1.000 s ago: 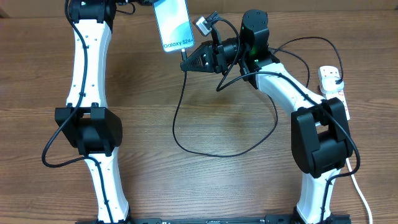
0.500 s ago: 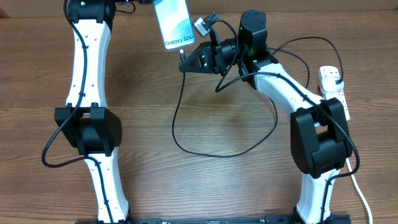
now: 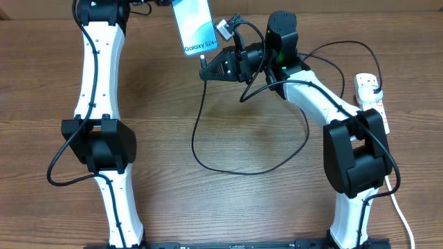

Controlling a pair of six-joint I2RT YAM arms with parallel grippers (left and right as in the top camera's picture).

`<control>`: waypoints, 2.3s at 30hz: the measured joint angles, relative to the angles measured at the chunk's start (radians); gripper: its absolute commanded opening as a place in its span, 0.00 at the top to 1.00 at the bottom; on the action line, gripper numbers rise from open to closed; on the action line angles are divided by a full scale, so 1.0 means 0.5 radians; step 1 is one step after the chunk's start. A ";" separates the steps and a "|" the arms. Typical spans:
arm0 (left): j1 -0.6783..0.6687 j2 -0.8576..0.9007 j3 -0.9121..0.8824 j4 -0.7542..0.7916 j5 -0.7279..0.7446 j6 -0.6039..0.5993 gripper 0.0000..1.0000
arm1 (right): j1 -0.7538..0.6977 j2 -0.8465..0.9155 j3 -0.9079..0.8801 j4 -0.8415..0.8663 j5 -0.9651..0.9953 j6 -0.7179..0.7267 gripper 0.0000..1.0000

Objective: Plug charger to phone and switch on socket

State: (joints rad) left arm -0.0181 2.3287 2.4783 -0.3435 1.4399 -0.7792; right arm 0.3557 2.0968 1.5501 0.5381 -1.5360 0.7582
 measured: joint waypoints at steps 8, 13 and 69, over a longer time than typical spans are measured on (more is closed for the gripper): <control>-0.002 0.000 0.000 0.000 0.008 0.003 0.96 | 0.000 0.000 0.000 0.001 -0.001 0.000 0.96; -0.003 0.000 0.000 0.000 0.031 0.004 0.96 | 0.001 0.000 0.000 0.001 0.000 0.001 0.96; 0.013 0.000 0.001 -0.371 0.096 0.362 0.96 | 0.027 0.000 -0.008 -0.018 -0.002 0.001 0.96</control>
State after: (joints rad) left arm -0.0116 2.3287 2.4786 -0.5289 1.4879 -0.5983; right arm 0.3691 2.0968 1.5459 0.5289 -1.5368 0.7586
